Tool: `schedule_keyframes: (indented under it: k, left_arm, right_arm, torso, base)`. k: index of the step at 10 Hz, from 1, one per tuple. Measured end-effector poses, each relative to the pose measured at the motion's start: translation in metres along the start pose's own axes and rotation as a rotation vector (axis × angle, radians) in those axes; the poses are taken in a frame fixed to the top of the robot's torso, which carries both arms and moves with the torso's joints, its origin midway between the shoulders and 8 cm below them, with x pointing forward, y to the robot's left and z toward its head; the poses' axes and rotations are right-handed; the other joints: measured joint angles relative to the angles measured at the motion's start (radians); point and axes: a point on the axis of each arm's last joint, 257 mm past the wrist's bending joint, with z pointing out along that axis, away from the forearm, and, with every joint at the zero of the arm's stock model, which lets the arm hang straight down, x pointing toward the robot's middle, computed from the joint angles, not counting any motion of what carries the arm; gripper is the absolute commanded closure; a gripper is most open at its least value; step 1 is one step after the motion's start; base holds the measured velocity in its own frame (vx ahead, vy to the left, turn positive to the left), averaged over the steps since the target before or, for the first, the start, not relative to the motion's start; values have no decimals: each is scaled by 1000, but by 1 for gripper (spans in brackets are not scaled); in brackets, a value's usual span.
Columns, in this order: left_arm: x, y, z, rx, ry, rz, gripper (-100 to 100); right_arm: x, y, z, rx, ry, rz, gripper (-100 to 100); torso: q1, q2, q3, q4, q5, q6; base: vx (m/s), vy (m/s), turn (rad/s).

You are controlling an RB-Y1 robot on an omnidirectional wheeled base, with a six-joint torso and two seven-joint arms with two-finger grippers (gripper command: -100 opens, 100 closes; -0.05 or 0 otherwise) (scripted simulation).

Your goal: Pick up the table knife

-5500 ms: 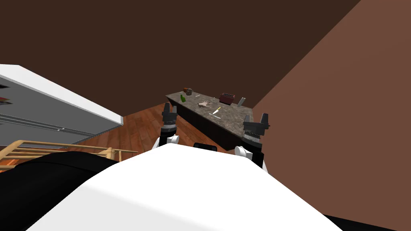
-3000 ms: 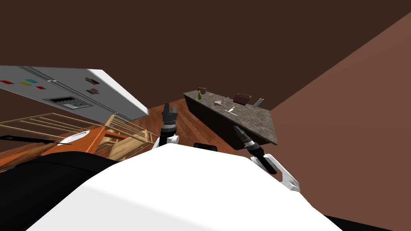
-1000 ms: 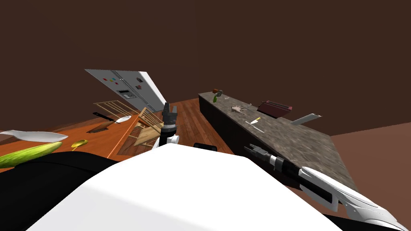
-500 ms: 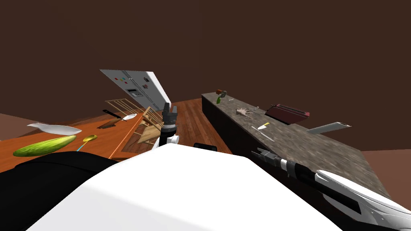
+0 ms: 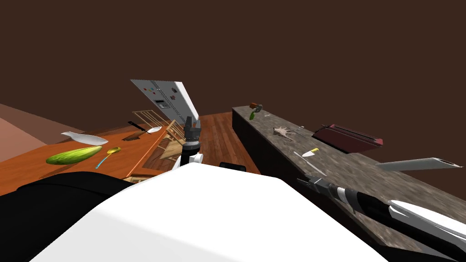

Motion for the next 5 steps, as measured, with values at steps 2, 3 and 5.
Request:
schedule_keyframes:
  k: [2, 3, 5]
  left_arm:
    - [0, 0, 0, 0, 0, 0, 0]
    - [0, 0, 0, 0, 0, 0, 0]
    - [0, 0, 0, 0, 0, 0, 0]
  right_arm:
    - [23, -16, -20, 30, 79, -6, -100]
    - [41, -24, -30, 48, 123, -2, -100]
    - [64, -33, -50, 73, 205, 7, -100]
  torso:
    - [-2, 0, 0, 0, 0, -1]
    - [-4, -2, -1, 0, -1, -1]
    - [-8, -7, -4, -2, -2, -1]
  base:
    - [138, -86, 253]
    - [198, -130, 192]
    - [200, -135, 107]
